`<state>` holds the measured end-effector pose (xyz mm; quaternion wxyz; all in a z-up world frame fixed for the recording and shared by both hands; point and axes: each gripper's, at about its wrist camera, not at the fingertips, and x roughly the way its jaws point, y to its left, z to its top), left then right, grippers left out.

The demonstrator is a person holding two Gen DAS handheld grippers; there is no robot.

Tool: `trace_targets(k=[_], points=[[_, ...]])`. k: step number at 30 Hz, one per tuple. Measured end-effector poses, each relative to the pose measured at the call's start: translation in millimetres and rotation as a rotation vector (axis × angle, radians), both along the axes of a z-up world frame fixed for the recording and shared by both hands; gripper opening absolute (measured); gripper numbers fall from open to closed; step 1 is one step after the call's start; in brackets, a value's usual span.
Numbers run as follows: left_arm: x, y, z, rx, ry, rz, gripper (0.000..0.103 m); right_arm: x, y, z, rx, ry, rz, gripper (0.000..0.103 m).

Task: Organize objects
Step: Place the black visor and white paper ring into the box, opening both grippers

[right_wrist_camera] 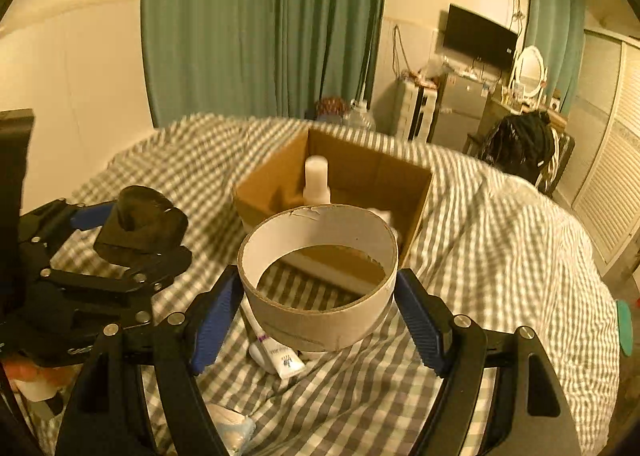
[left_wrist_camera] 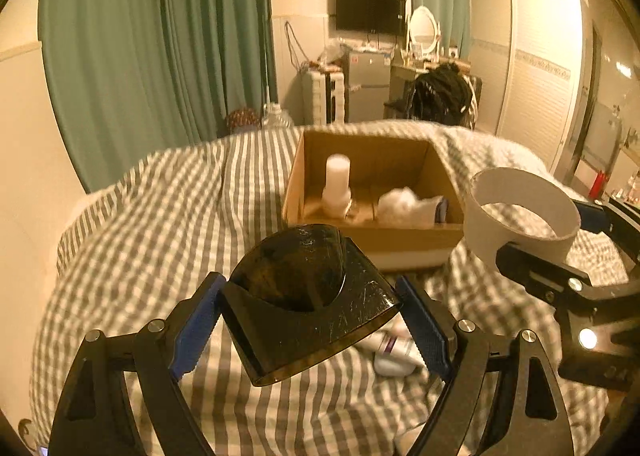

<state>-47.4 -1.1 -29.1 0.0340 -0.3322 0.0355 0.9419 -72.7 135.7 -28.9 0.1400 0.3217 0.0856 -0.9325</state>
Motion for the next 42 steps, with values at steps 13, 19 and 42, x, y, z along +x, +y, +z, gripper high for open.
trace_targets(k=[13,19,42], points=[[-52,14,49,-0.012,0.104,-0.012,0.088,-28,-1,56,-0.013,0.099,-0.009,0.077],[-101,17,37,-0.019,0.085,-0.03,0.088,-75,0,54,-0.021,0.08,-0.028,0.077],[-195,46,-57,-0.042,-0.061,-0.193,0.088,-218,35,-43,-0.104,-0.133,-0.078,0.078]])
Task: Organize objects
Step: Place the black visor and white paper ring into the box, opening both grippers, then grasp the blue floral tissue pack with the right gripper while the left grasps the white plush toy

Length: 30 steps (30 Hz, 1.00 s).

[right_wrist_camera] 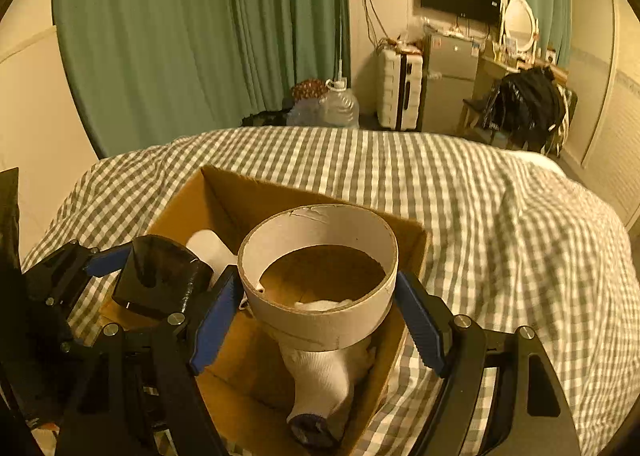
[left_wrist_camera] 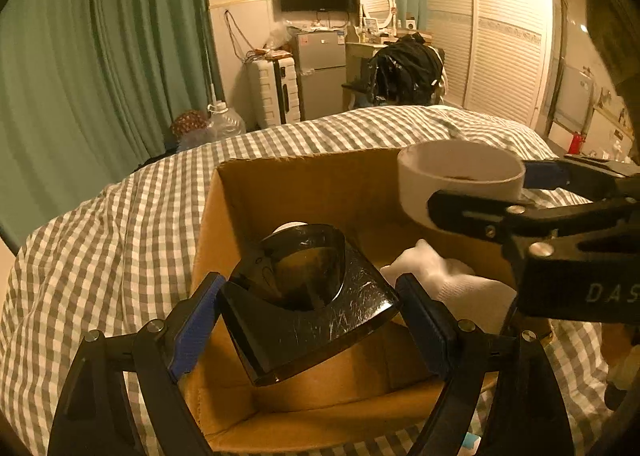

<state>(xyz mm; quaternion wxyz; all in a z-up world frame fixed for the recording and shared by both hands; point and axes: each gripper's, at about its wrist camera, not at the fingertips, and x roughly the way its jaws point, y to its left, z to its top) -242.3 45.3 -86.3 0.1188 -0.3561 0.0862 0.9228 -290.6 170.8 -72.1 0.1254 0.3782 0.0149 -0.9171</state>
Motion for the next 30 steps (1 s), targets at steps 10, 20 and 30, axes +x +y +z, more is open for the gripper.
trace_targets(k=[10,20,30], points=[[16,-6,18,0.018,0.053,0.014,0.099,16,7,23,-0.047,0.075,-0.031,0.097],[65,-27,80,0.034,0.111,0.094,0.099,83,10,97,-0.018,0.165,-0.053,0.097],[154,-40,154,0.026,0.208,0.145,0.099,188,7,177,0.044,0.278,-0.056,0.097]])
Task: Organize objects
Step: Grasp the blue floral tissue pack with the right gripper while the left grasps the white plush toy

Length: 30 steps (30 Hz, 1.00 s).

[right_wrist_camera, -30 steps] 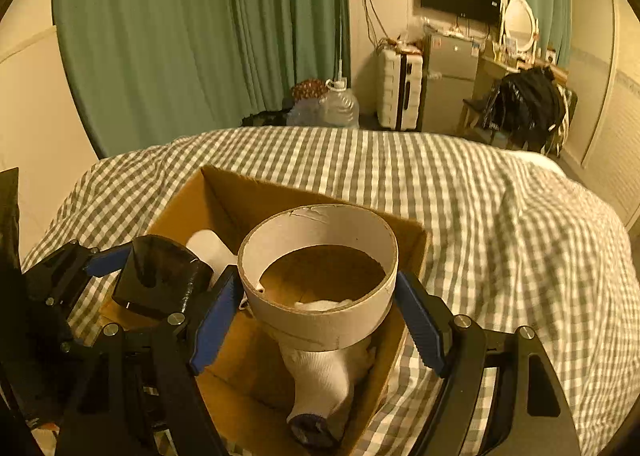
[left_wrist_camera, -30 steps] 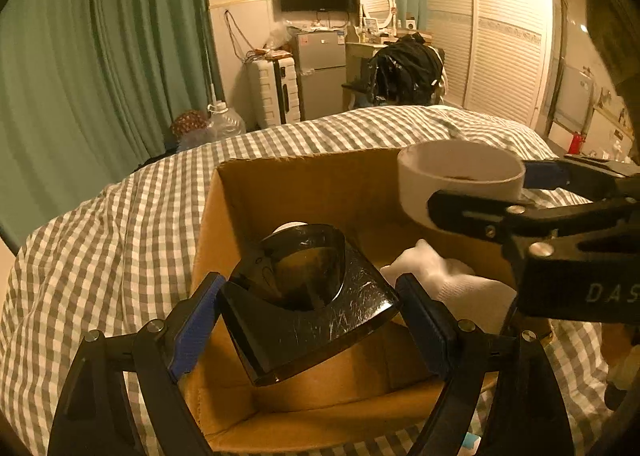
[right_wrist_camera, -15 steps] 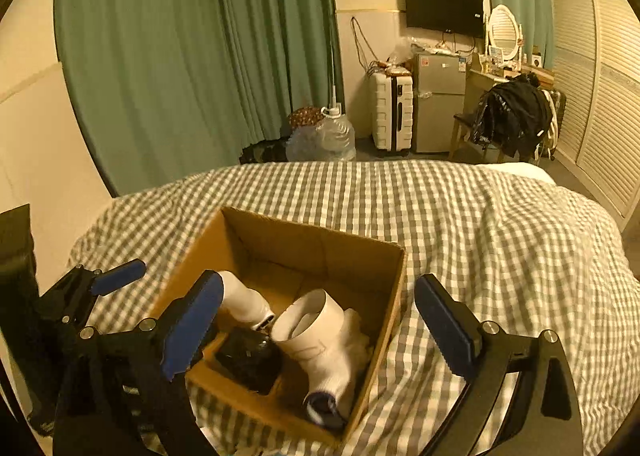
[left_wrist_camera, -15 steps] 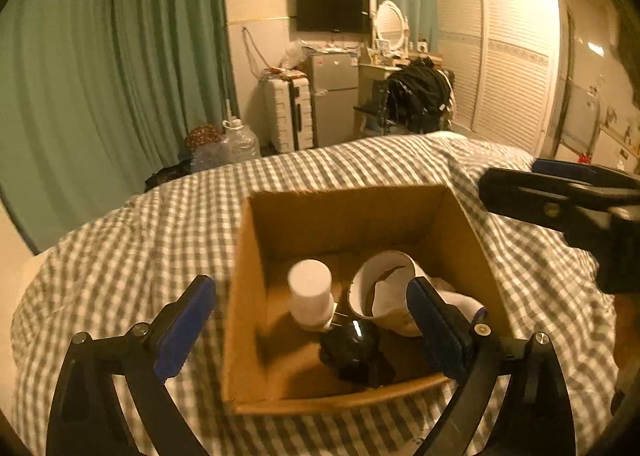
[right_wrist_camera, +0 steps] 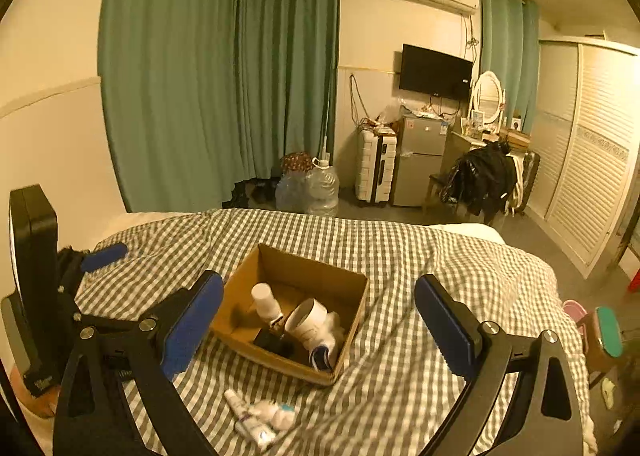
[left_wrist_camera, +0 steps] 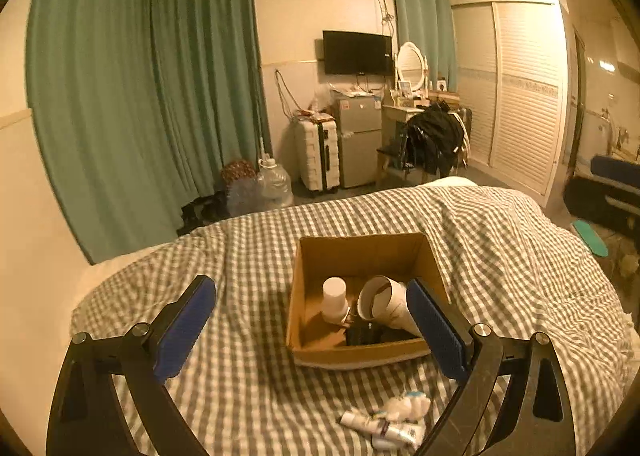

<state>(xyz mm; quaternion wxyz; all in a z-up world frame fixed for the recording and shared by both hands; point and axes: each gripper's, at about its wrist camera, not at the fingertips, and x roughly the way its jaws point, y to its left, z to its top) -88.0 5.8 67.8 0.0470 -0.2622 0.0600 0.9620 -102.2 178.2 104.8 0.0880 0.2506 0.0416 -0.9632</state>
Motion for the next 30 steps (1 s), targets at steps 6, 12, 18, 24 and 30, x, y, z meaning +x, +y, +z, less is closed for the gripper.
trace_targets(k=[6,12,18,24,30], points=[[48,-13,-8,-0.01,-0.025,0.025,0.099,54,-7,-9,0.034,-0.027,-0.001,0.097],[78,-31,-67,-0.016,-0.13,0.104,0.099,84,-17,-73,0.042,-0.15,0.001,0.097],[92,-36,-130,-0.035,-0.235,0.157,0.099,102,-36,-153,0.091,-0.3,0.028,0.097],[100,-35,-177,-0.069,-0.318,0.165,0.099,104,-61,-219,0.091,-0.459,0.1,0.096],[98,-41,-182,-0.064,-0.323,0.175,0.099,97,-82,-255,0.092,-0.546,0.165,0.084]])
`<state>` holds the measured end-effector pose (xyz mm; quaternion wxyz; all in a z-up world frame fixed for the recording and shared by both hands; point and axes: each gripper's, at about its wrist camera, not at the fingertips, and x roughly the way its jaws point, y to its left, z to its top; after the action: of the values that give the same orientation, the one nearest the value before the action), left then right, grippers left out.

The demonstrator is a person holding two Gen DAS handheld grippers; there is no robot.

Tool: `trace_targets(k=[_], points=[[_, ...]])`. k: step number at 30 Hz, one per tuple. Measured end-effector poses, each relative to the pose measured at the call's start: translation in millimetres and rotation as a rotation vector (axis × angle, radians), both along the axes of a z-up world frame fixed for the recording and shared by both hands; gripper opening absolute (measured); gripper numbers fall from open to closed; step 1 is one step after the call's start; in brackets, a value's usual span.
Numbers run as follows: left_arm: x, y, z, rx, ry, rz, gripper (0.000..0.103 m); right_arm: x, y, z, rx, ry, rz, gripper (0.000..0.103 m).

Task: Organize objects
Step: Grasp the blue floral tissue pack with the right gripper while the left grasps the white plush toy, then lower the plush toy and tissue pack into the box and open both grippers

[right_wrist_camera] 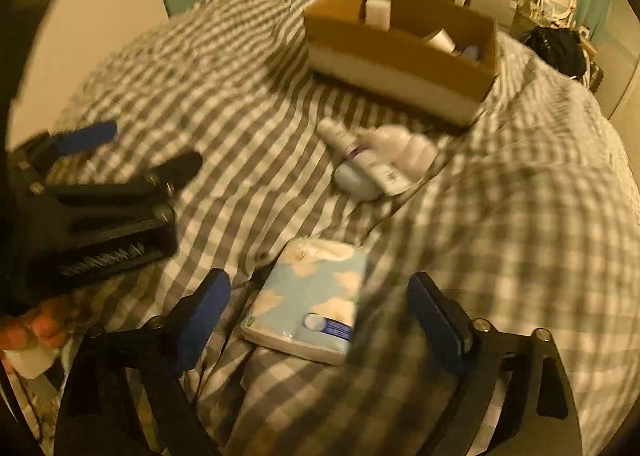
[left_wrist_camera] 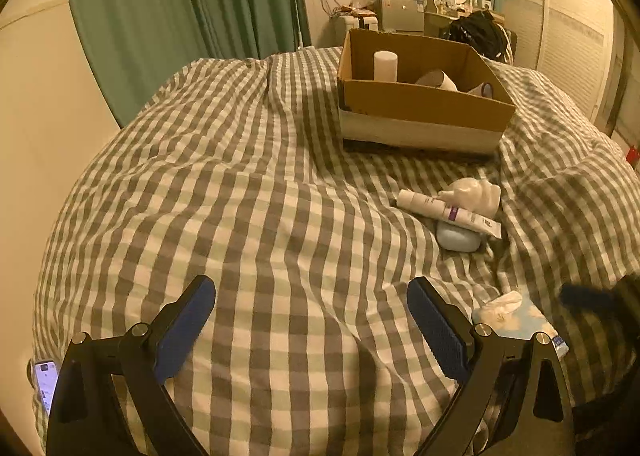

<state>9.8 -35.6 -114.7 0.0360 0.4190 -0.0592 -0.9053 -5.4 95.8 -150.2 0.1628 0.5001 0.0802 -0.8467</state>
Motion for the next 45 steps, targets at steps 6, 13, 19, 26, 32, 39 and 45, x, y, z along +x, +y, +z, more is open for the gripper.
trace_targets(k=[6,13,19,26,32,39,45], points=[[-7,-3,2,0.003,0.006,0.004,0.099,-6,-6,-19,0.026,-0.057,0.026,0.061],[-24,9,7,0.012,0.016,-0.028,0.099,-17,28,33,-0.041,0.081,-0.03,0.059],[-54,47,7,0.046,0.005,-0.119,0.099,-50,69,66,-0.03,0.179,-0.128,0.06],[-91,102,-12,0.072,-0.05,-0.24,0.099,-92,98,73,-0.011,0.234,-0.179,0.06],[-122,135,-43,0.079,-0.129,-0.319,0.099,-119,122,58,-0.043,0.219,-0.211,0.06],[-155,149,-75,0.095,-0.23,-0.339,0.094,-130,148,37,-0.16,0.141,-0.238,0.06],[-164,145,-83,0.13,-0.268,-0.334,0.079,-128,148,35,-0.179,0.141,-0.228,0.06]])
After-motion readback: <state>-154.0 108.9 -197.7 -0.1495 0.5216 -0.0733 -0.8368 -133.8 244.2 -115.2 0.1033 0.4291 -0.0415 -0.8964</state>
